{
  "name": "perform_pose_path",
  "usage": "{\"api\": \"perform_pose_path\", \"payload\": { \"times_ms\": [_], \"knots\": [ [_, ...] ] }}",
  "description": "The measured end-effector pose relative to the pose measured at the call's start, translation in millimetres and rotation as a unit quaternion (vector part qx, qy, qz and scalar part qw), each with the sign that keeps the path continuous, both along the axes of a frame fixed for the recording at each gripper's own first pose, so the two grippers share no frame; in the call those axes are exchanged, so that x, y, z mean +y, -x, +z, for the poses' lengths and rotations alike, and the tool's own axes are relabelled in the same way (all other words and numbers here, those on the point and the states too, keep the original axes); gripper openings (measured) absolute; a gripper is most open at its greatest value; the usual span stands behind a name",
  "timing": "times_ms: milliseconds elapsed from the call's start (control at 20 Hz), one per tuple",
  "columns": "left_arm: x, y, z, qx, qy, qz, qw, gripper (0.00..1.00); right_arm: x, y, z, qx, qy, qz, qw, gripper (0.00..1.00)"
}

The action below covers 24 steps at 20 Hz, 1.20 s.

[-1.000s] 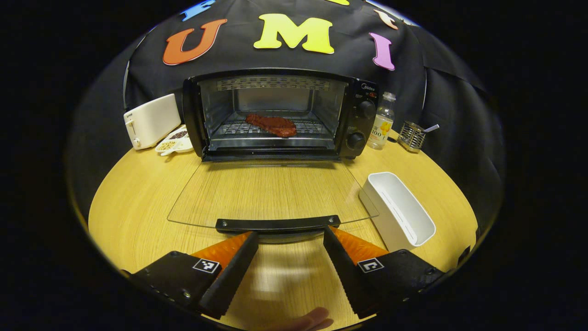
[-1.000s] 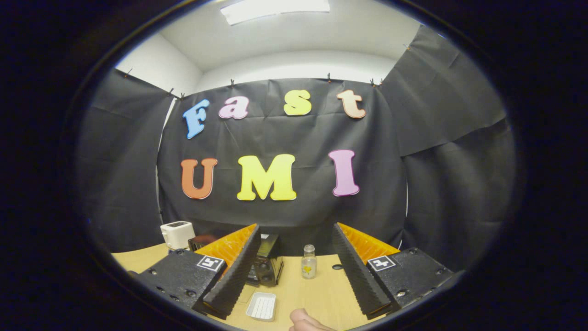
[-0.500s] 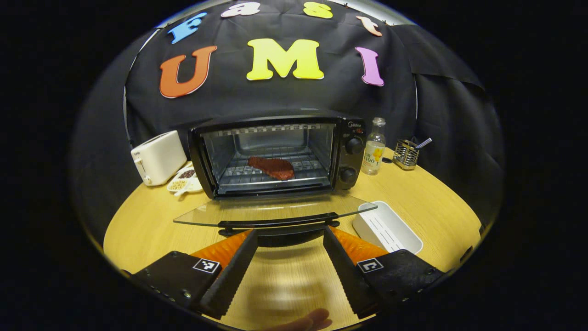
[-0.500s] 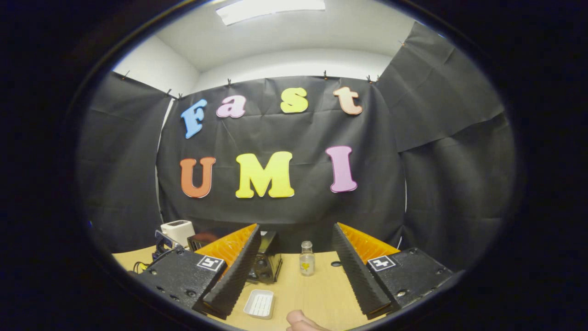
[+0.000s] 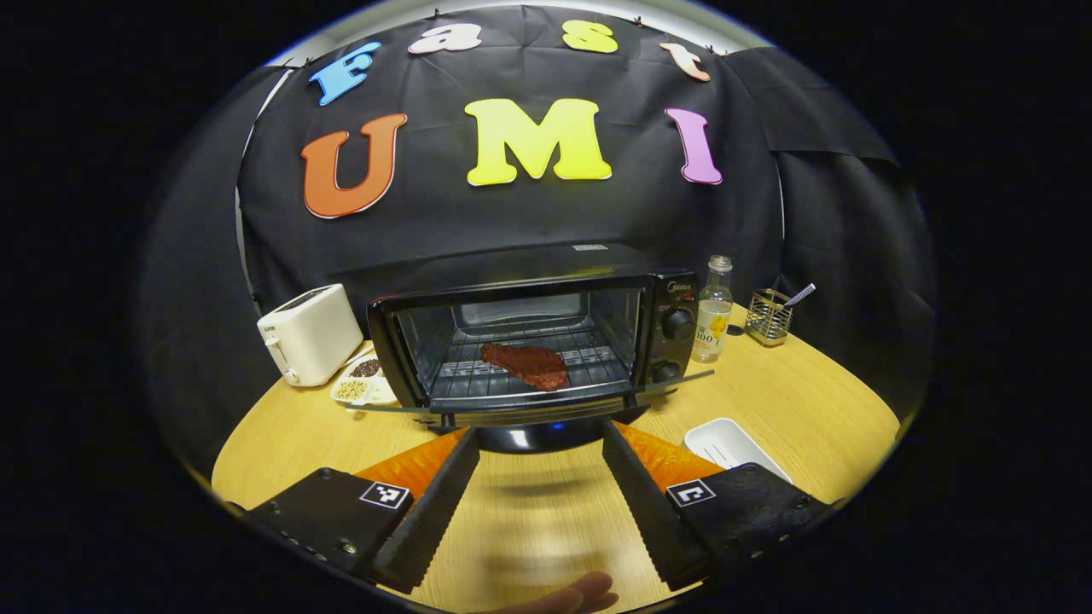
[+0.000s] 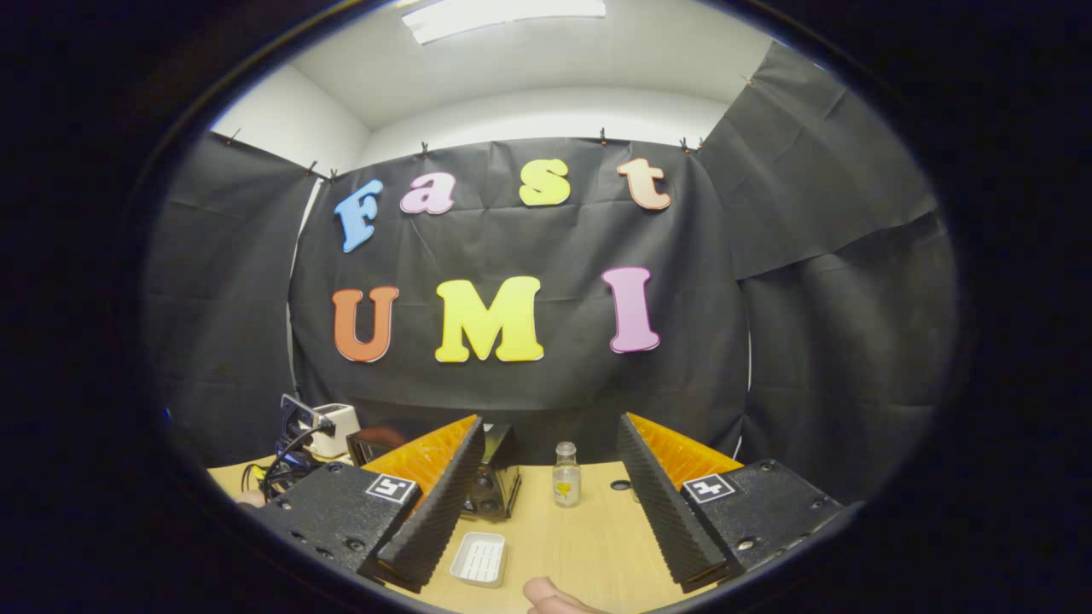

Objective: Open the electric oven with the left hand, put the food in, and close the electric oven.

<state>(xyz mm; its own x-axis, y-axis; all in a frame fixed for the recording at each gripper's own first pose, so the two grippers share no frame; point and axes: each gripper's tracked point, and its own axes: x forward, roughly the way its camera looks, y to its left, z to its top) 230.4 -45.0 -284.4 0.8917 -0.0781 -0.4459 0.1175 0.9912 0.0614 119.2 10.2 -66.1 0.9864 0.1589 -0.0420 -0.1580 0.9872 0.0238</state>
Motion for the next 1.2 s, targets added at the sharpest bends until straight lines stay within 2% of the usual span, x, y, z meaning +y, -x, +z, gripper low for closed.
{"api": "perform_pose_path", "payload": {
  "times_ms": [200,350,400,450,650,850,900,950,1000,1050,1100,1200],
  "knots": [
    [1,-23,-6,0.024,0.047,0.003,0.999,0.95,0,9,4,-0.001,0.000,-0.002,1.000,0.99],
    [12,-41,2,0.025,0.054,0.013,0.998,0.95,-6,17,4,0.005,0.000,-0.010,1.000,0.99],
    [11,-50,6,0.019,0.057,0.010,0.998,0.86,-5,22,4,0.006,0.002,-0.010,1.000,0.99],
    [12,-55,10,0.017,0.056,0.011,0.998,0.95,-5,27,5,0.005,0.004,-0.010,1.000,0.99],
    [34,-69,52,-0.048,0.032,0.034,0.998,0.98,-8,47,15,-0.004,0.006,-0.013,1.000,0.99],
    [39,-31,106,-0.097,0.051,0.037,0.993,0.95,-4,70,17,-0.007,-0.007,-0.010,1.000,0.96],
    [41,-18,118,-0.111,0.051,0.041,0.992,0.86,-6,76,18,-0.011,-0.008,-0.011,1.000,0.96],
    [43,-2,131,-0.124,0.051,0.042,0.990,0.86,-8,84,20,-0.017,-0.010,-0.014,1.000,0.99],
    [44,15,144,-0.138,0.051,0.044,0.988,0.95,-9,90,20,-0.023,-0.010,-0.015,1.000,0.99],
    [44,31,153,-0.149,0.051,0.043,0.987,0.95,-10,99,21,-0.025,-0.010,-0.017,0.999,0.96],
    [44,50,162,-0.153,0.051,0.042,0.986,0.95,-12,106,17,-0.026,-0.013,-0.021,0.999,0.98],
    [43,85,184,-0.172,0.049,0.039,0.983,0.95,-12,123,15,-0.028,-0.017,-0.023,0.999,0.96]
  ]
}}
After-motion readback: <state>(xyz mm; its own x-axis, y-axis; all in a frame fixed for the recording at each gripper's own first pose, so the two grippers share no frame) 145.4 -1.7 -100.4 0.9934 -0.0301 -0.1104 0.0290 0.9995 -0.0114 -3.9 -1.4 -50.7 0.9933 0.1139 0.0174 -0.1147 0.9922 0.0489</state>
